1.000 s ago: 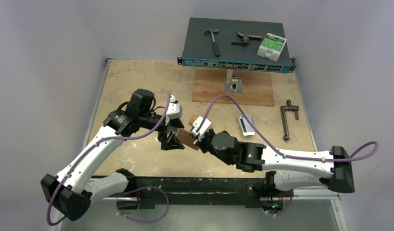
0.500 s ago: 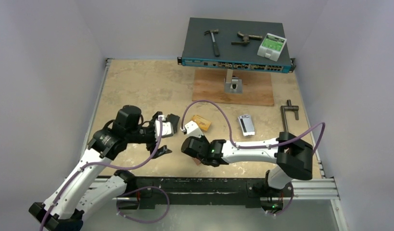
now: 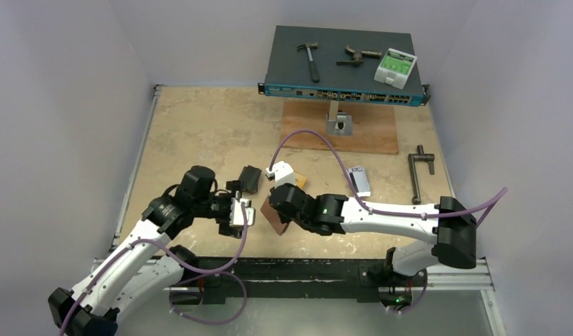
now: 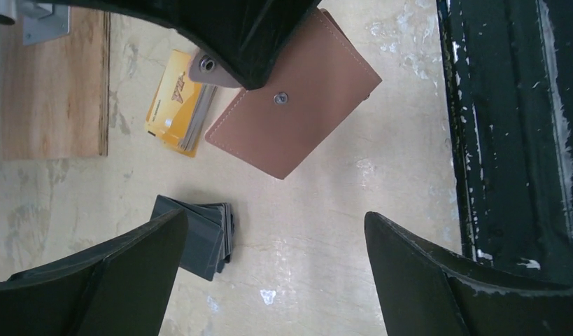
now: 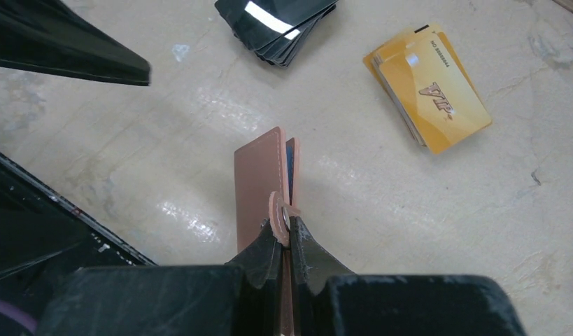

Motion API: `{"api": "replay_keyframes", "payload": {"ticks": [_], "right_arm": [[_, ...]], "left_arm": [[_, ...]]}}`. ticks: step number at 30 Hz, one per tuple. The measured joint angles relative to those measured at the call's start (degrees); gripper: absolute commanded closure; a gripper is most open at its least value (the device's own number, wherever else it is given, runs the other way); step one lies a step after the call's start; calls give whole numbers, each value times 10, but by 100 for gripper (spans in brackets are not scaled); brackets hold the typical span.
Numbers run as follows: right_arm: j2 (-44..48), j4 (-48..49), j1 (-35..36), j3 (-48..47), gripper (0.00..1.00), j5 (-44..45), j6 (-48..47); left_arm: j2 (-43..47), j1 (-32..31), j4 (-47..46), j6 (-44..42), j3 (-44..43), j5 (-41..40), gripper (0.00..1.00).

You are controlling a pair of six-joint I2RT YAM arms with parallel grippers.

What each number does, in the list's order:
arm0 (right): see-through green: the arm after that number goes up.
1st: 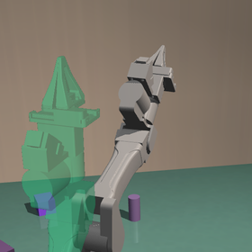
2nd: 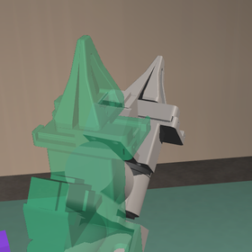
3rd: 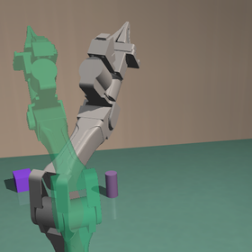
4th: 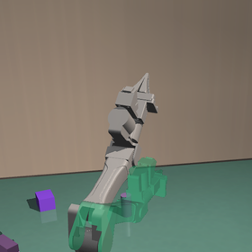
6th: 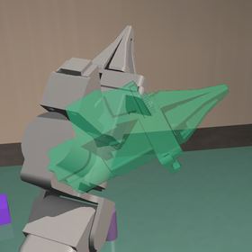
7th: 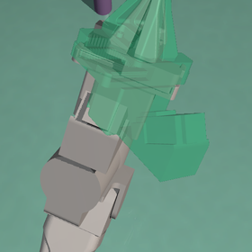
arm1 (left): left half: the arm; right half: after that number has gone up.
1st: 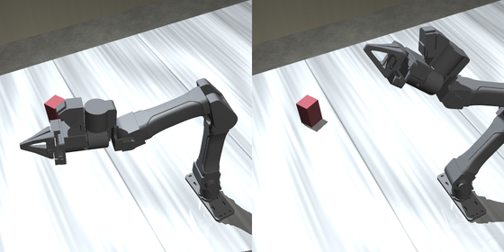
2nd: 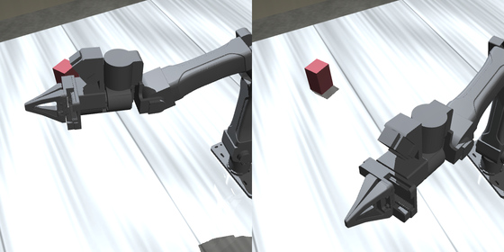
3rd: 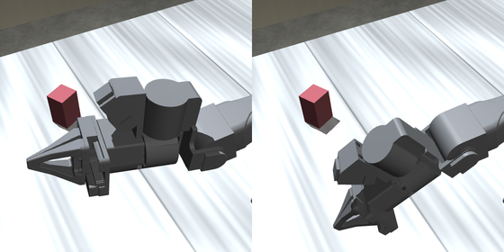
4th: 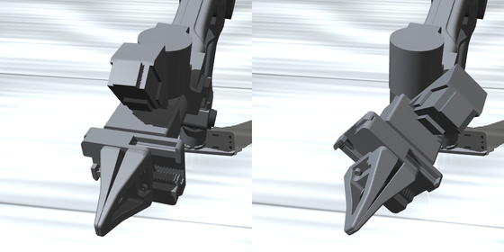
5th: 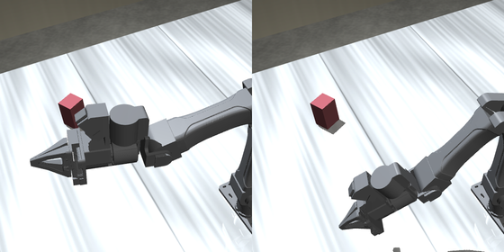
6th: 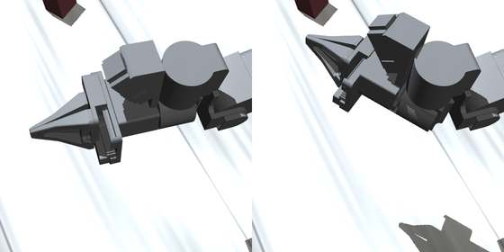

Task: Put the credit cards into the card holder
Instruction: Open the card holder at the center of the board.

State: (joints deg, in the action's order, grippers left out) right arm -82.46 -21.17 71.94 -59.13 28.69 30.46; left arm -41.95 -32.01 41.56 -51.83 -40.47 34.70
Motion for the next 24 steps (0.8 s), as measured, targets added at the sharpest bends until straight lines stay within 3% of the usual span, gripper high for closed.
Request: {"api": "replay_keyframes", "payload": {"ticks": [6,24], "right_arm": [[-19,5,1,-1,100,-1,-7],[-118,-81,78,-24,100,228,-7]], "left_arm": [[-37,-13,-25,-66,8,-2,4],[21,-20,-66,-77,43,-21,6]]}}
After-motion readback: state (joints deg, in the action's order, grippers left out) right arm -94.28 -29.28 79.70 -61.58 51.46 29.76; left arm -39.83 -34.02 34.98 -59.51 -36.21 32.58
